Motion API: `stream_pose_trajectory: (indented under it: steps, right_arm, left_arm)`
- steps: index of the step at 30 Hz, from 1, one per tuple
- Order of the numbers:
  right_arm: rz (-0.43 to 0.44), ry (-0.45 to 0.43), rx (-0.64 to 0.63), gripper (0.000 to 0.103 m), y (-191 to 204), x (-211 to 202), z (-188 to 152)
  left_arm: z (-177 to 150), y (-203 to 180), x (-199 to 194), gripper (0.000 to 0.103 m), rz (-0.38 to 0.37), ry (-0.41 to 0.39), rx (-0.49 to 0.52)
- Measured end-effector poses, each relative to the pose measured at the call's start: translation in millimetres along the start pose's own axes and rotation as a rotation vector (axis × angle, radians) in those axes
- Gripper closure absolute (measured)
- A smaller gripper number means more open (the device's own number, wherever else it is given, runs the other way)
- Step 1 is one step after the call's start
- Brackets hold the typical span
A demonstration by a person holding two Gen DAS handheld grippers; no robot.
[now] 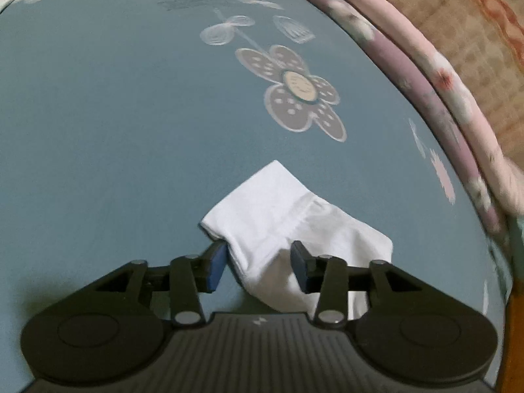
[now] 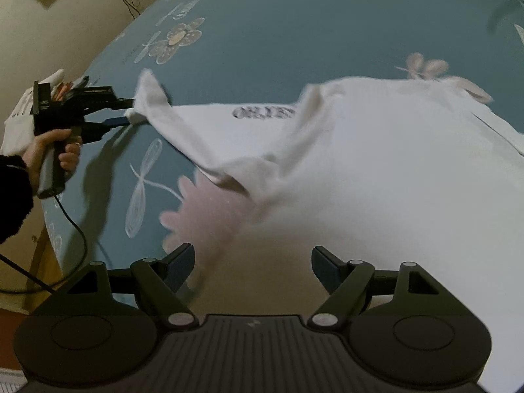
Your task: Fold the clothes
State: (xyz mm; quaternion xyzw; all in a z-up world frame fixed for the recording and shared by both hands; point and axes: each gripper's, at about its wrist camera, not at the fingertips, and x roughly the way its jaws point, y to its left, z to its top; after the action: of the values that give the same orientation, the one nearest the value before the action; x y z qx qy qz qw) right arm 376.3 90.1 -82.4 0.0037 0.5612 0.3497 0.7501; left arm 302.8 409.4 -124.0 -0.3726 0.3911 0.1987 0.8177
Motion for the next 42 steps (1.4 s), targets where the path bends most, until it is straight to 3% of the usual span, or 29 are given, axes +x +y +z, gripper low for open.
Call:
stream_pose_trajectory:
  steps: [2,4,5,8,20,26,31,33,34,37,42]
  right_arm:
    - [0.004,-0.005,0.002,0.02,11.8,7.8,10.5]
    - [0.004,-0.012,-0.005,0.02,22.0,13.5,20.5]
    - [0.003,-0.013,-0.012,0.02,26.1,15.5,24.6]
    - [-0.006,-0.013,-0.033,0.02,36.8,20.9,34.9]
    - [-0.011,0.01,-0.059,0.02,58.5,45.1,50.7]
    - [-0.025,0.004,-0.118,0.02,62.8,44.6,58.0]
    - [-0.057,-0.022,-0.17,0.02,54.8,37.0,69.6]
    - [-0.079,-0.028,-0.222,0.021,52.9,36.6,77.0]
    - [-0.099,-0.03,-0.261,0.021,52.4,37.7,81.5]
    - [-0.158,-0.026,-0.367,0.027,48.1,42.5,96.4]
    - [-0.187,-0.04,-0.397,0.028,38.8,39.1,112.2]
  left_arm:
    - [3.1,-7.7,5.0,0.057,0.001,0.002,0.046]
    - [4.9,-14.9,8.0,0.063,0.011,0.002,0.093]
    - [5.4,-16.0,6.4,0.087,0.016,0.002,0.105]
    - [8.0,-13.6,-1.7,0.095,0.019,0.006,0.119]
    - [9.2,27.9,-60.6,0.095,0.059,0.045,0.138]
    - [2.8,40.5,-78.6,0.075,0.122,0.084,0.225]
    - [12.6,9.4,-91.5,0.073,0.171,0.002,0.471]
    - [14.7,-13.9,-87.9,0.063,0.127,-0.009,0.592]
    - [14.0,-26.1,-84.0,0.063,0.095,-0.007,0.653]
    - [-3.6,-52.0,-61.4,0.06,0.031,0.057,0.825]
    - [-36.8,-92.6,-21.0,0.06,-0.073,0.179,1.104]
